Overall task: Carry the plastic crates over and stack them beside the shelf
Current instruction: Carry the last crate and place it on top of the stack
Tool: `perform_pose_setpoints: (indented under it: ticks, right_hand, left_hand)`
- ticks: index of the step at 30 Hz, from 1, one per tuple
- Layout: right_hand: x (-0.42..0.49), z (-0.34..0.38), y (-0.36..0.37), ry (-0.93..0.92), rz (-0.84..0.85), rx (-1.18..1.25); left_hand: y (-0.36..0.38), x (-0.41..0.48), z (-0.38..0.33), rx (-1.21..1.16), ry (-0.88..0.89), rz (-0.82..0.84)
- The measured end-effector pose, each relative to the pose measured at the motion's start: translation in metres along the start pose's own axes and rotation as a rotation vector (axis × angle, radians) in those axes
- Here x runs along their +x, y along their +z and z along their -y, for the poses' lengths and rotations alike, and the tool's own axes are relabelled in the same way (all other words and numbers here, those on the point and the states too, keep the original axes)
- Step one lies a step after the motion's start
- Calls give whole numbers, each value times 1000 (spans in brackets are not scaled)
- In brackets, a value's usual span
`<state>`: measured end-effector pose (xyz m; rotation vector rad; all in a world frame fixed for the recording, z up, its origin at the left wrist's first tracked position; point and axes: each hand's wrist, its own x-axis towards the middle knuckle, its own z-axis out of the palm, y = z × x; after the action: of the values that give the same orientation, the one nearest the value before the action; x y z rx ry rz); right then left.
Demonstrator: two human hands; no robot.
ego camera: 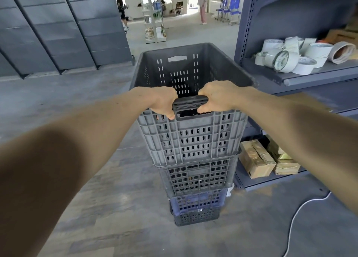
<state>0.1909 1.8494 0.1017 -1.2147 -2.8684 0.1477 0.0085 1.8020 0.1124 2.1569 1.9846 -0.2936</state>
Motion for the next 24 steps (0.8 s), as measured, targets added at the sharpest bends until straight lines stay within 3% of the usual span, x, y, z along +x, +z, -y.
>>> perform_pose_setpoints:
  ticks: [8, 18, 24]
  right_hand:
    - [0, -2, -9, -4, 87, 54]
    - [0, -5, -1, -1, 5, -38]
    - [-6, 2, 5, 10, -78, -93]
  left_hand:
    - [0, 4, -2, -21, -35, -7]
    - [3, -3, -8, -6, -113, -24]
    - [14, -17, -20, 162, -193, -203]
